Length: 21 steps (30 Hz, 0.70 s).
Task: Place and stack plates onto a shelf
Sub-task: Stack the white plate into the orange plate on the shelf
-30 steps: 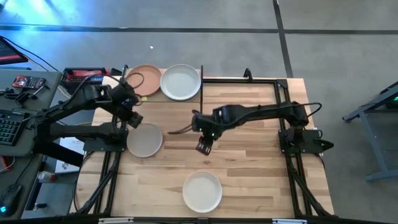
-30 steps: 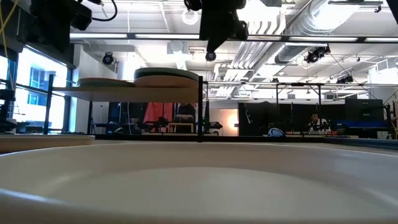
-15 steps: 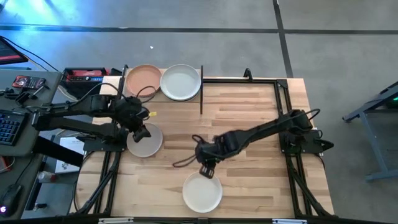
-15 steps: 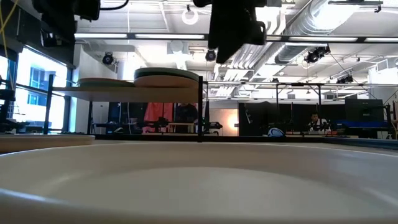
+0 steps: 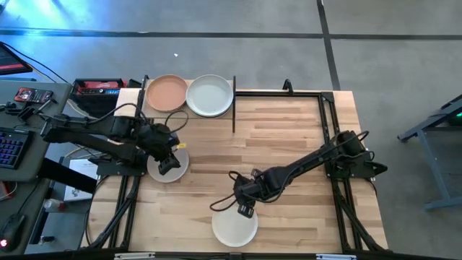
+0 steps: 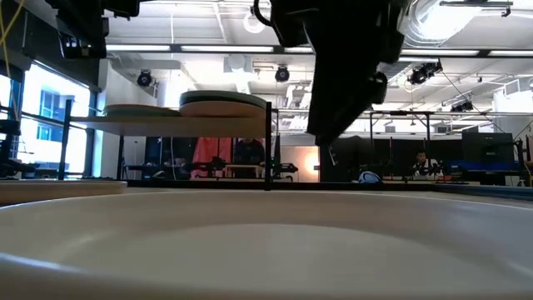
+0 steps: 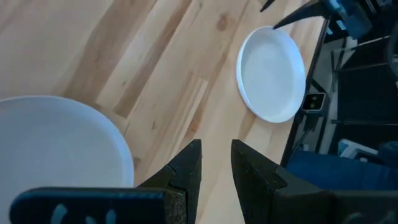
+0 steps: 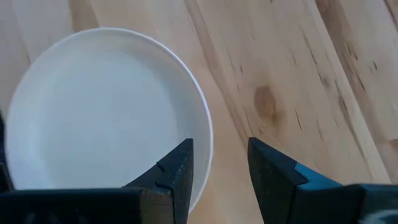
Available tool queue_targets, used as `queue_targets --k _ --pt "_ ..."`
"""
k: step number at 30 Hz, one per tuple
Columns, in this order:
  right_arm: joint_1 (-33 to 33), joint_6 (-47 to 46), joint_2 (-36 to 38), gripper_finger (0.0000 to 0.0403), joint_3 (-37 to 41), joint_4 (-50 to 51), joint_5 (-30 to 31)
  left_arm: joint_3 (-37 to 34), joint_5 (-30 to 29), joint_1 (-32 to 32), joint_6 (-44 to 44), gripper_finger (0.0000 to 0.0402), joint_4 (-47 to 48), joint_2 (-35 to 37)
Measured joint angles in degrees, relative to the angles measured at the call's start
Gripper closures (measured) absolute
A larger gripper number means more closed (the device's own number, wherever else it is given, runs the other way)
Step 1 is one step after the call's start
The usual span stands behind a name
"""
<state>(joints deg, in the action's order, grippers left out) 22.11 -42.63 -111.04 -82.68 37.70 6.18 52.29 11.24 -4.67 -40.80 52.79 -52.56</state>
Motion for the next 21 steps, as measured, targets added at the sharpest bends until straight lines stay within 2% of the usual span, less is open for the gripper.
queue_targets --k 12,21 --pt "0.45 0.44 0.00 0.0274 6.66 -9.45 -0.22 0.00 -0.39 -4.18 -1.15 0.0326 -5.51 -7.89" --pt "0.52 -1.04 0.00 0.0274 8.63 -10.41 -0.44 0.00 0.14 -6.13 -1.13 0.0326 -8.98 -12.59"
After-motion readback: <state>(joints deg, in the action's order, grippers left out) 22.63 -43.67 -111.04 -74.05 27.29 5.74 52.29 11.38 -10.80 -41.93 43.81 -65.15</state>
